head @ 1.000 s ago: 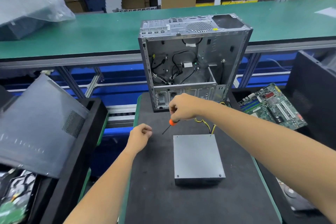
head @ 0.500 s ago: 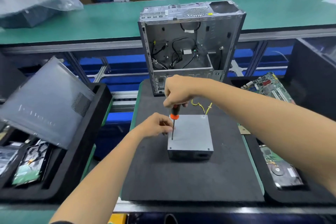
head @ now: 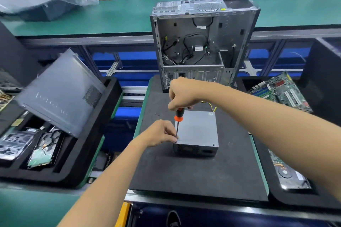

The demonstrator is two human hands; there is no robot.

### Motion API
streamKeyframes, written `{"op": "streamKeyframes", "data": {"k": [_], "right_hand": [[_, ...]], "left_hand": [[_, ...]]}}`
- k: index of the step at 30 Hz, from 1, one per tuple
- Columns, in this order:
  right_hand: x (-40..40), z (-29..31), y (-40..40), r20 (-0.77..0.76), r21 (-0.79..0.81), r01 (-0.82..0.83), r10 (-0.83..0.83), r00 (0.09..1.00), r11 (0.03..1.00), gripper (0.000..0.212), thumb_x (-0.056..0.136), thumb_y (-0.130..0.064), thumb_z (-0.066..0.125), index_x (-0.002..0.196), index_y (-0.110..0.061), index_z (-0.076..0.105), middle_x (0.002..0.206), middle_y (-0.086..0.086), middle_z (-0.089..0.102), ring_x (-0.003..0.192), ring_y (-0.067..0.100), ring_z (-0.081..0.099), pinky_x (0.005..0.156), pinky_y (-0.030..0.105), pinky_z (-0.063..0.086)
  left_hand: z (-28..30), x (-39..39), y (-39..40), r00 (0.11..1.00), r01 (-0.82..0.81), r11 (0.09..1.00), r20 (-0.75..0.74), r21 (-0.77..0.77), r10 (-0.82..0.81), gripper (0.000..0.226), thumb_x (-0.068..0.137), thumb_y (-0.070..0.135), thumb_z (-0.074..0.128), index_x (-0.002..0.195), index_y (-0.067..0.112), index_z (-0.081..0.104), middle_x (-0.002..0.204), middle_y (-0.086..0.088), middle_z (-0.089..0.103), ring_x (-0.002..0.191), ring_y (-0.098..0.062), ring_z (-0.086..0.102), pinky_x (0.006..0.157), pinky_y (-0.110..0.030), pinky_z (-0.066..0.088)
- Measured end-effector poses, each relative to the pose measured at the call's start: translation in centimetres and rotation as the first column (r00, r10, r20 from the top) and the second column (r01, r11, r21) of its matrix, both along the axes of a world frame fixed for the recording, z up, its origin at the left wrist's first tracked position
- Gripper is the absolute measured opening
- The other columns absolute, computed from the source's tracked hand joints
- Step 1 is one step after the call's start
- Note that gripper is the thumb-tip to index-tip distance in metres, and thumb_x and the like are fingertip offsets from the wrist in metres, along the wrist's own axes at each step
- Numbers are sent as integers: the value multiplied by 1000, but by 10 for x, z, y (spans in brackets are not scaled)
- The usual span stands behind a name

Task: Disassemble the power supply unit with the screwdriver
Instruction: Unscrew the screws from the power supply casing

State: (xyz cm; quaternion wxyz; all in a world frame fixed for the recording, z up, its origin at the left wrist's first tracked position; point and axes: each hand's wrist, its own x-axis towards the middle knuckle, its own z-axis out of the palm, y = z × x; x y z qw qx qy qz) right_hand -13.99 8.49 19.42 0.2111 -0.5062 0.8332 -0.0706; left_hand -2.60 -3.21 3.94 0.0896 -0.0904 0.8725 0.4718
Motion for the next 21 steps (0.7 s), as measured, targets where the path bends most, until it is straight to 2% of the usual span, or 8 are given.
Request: {"op": "streamKeyframes", "data": {"k": [3,6,12,15,17,21], "right_hand": [[2,2,1,-3,-1,-8,8,1000,1000,22,75,-22,60,68,-2,67,59,11,68,33,7,50,40,14,35],[4,2,1,-5,-7,-20,20,1000,1000,22,75,-23,60,66,-4,66,60,12,69,33,7,51,40,14,35],[9,4,4,-24,7,-18,19,1000,1000,21,76,-23,61,67,-4,66,43,1,59,39,14,58,42,16,36],[14,6,3,-123,98,-59,71,990,993,30,81,-31,57,63,-7,57,40,1,57,40,17,62,44,18,37],[20,7,0,-216,184,-82,122,969,979,36,87,-36,51,64,-8,53,31,1,52,36,18,58,45,22,38],[27,11,-9,-214,292,-157,225,951,943,35,92,-28,46,64,-8,51,32,1,53,32,15,56,44,22,37]], "left_hand": [[0,1,3,1000,15,999,-19,-43,-16,3,77,7,76,78,8,73,87,2,64,77,-7,64,75,-18,51],[-1,4,5,1000,6,998,-30,-60,-7,3,78,7,75,78,8,72,87,3,64,79,-8,65,79,-24,54],[-6,7,8,999,-12,994,-43,-112,8,5,79,9,74,80,12,71,85,11,62,78,-2,62,79,-19,51],[-10,8,10,998,-24,987,-56,-160,15,9,78,10,75,81,15,68,85,14,62,80,-2,62,81,-23,52],[-12,9,11,996,-41,986,-79,-161,29,9,77,9,76,78,15,68,83,17,61,79,0,62,78,-18,51],[-14,13,12,992,-67,991,-110,-119,54,8,76,6,76,76,11,70,82,16,61,78,-1,63,75,-11,49]]}}
